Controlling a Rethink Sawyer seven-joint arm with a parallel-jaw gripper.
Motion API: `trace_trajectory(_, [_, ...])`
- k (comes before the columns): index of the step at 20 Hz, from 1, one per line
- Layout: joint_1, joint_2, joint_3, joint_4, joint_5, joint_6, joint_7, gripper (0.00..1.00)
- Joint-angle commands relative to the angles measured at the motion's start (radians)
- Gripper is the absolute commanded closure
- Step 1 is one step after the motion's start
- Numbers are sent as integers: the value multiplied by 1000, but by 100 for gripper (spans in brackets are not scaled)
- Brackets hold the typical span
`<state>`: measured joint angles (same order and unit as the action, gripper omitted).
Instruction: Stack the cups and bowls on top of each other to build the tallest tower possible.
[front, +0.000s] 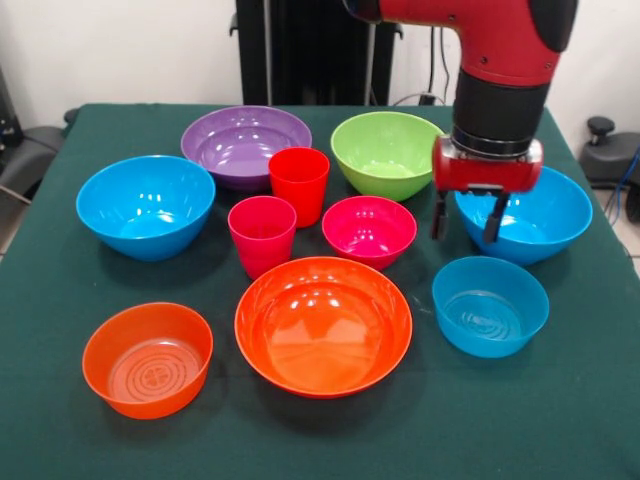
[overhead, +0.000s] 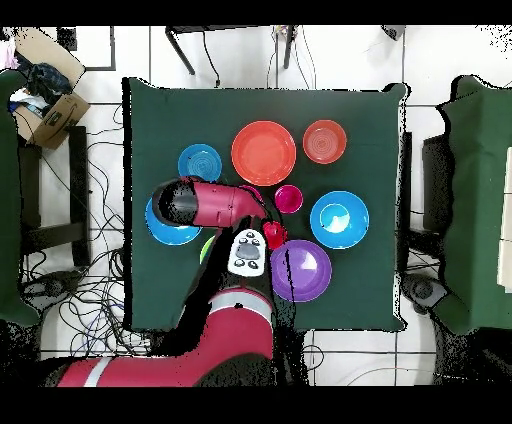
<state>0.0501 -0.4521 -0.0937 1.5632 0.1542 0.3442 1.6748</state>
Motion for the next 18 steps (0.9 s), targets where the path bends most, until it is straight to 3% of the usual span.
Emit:
trace_trajectory(1, [14,37,43,-109,22,129,150,0])
trace_trajectory(18, [46,40,26,-107,32,117,197,0])
